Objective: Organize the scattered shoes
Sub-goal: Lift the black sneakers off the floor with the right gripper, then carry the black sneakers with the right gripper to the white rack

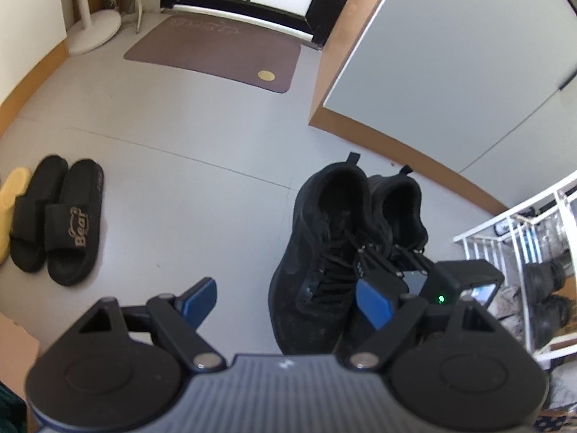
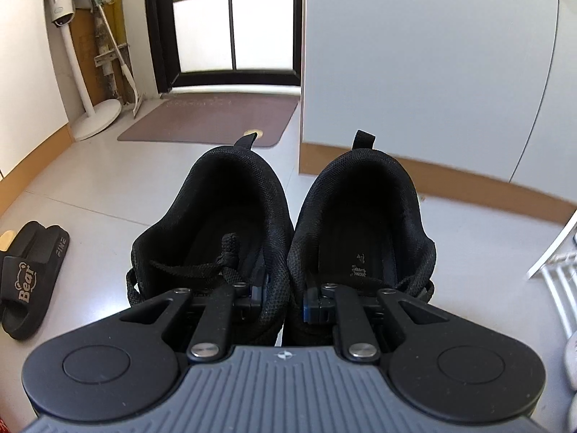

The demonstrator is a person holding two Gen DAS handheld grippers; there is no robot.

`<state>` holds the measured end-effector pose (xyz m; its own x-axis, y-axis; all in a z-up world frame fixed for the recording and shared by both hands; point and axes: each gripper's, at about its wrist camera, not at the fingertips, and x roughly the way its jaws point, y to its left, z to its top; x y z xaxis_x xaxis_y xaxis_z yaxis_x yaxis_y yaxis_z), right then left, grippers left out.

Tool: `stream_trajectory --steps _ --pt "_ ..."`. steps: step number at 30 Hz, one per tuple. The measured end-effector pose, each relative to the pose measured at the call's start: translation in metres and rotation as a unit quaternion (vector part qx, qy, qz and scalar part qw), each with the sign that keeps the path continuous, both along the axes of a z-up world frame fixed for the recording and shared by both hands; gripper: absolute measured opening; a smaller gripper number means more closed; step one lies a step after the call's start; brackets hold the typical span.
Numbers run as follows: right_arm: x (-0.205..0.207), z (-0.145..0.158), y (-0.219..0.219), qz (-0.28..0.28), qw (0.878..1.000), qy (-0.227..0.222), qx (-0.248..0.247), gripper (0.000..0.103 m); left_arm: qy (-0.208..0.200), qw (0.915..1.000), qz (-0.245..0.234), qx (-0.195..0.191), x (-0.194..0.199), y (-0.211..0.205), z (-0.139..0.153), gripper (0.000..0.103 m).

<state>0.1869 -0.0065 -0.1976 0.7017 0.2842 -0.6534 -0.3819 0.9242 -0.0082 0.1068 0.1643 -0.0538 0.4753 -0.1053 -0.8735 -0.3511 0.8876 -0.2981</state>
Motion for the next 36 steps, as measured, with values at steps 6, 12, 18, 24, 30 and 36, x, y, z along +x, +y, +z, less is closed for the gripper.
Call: stream_trajectory --steps 6,12,18,24,30,36 --pt "-0.016 0.034 -0.022 -0.015 1.0 -0.014 0.006 0.018 -0.015 0.9998 -0.009 -0.007 -0.003 -0.01 0.009 0.087" --pt "-0.024 0.057 -0.046 -0.032 0.999 -0.031 0.002 0.018 -0.026 0.9991 -0.013 -0.031 -0.009 -0.026 0.014 0.087" --pt "-0.029 0.084 -0.079 -0.051 0.997 -0.053 -0.008 0.018 -0.032 0.9974 -0.04 -0.051 -0.01 -0.05 0.018 0.087" --pt "-0.029 0.114 -0.112 -0.076 0.994 -0.073 -0.017 0.018 -0.044 0.9951 -0.058 -0.067 -0.01 -0.068 0.024 0.087" --pt "-0.026 0.156 -0.152 -0.101 0.989 -0.104 -0.031 0.018 -0.054 0.9932 -0.066 -0.079 -0.009 -0.078 0.028 0.087" --pt "-0.02 0.191 -0.194 -0.13 0.983 -0.125 -0.038 0.017 -0.053 0.9925 -0.076 -0.079 -0.007 -0.087 0.027 0.087"
